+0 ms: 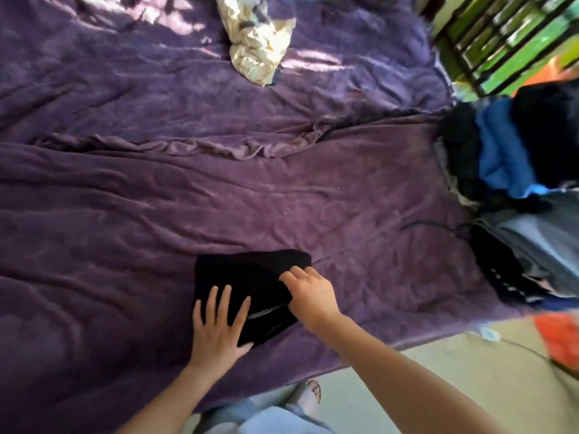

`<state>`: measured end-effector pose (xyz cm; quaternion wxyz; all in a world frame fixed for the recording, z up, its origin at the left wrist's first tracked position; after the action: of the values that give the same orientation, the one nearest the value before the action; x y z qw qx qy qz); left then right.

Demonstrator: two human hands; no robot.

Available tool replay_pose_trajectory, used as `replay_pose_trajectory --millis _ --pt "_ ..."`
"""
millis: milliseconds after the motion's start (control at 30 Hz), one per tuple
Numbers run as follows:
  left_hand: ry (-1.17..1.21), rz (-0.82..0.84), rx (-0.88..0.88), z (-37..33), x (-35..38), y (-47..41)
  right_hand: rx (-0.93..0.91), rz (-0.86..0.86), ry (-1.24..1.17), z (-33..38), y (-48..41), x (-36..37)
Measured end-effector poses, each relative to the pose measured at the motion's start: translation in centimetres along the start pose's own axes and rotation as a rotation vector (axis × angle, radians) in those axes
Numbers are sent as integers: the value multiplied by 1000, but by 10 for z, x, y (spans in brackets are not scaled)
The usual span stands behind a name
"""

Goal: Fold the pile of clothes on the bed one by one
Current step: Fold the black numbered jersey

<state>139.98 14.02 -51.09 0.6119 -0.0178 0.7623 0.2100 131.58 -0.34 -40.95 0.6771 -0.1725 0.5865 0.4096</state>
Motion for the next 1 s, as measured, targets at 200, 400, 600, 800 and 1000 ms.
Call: replay_pose_trajectory --millis 200,400,600,800,1000 --pt "-50 97 110 -68 32 -28 11 89 204 -85 65 8" --pt "-314 128 248 -101 40 -42 -52 168 254 -154 117 82" --pt "-242 115 114 -116 43 -44 9 164 232 -156 127 102" --pt "-333 172 171 -104 20 -52 -65 97 249 -156 117 63" --pt "-412 -89 320 -116 -99 -83 -110 -130 347 -159 88 -42"
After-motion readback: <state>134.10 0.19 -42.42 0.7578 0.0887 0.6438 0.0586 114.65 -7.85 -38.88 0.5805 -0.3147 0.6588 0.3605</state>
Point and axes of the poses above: each hand's wrist, its own y-axis away from the middle knuckle, its own x-axis out of the palm, z = x × y, the point moved 3 cm from there along -y, towards the middle knuckle, and after that the axes turned 9 degrees about -y, right-handed, at the moved point
